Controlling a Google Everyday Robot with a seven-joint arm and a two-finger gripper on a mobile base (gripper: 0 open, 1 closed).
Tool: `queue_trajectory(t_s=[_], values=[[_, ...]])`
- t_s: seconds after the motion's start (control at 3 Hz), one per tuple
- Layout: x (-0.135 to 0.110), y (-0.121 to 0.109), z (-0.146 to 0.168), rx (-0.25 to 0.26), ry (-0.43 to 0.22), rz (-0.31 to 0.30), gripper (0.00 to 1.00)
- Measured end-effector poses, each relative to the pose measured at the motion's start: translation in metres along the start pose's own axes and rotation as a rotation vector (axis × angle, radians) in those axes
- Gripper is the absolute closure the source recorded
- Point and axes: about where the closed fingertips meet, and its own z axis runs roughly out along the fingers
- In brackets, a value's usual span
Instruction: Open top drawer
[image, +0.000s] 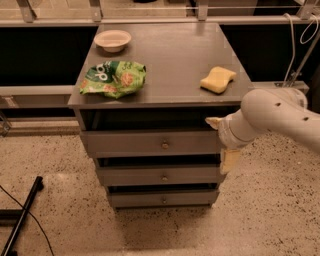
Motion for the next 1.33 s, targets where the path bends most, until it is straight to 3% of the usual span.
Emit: queue_trajectory(t_s=[0.33,0.67,1.0,1.33], values=[[0.002,-0.018,0.027,-0.007,0.031,-0.034,0.0],[0.003,-0.044,0.047,-0.008,0.066,-0.029,0.0],[0.008,-0.059,0.06,-0.017,0.085,0.02,0.18],[0.015,-0.06,0.068,-0.031,0.087,0.084,0.49]])
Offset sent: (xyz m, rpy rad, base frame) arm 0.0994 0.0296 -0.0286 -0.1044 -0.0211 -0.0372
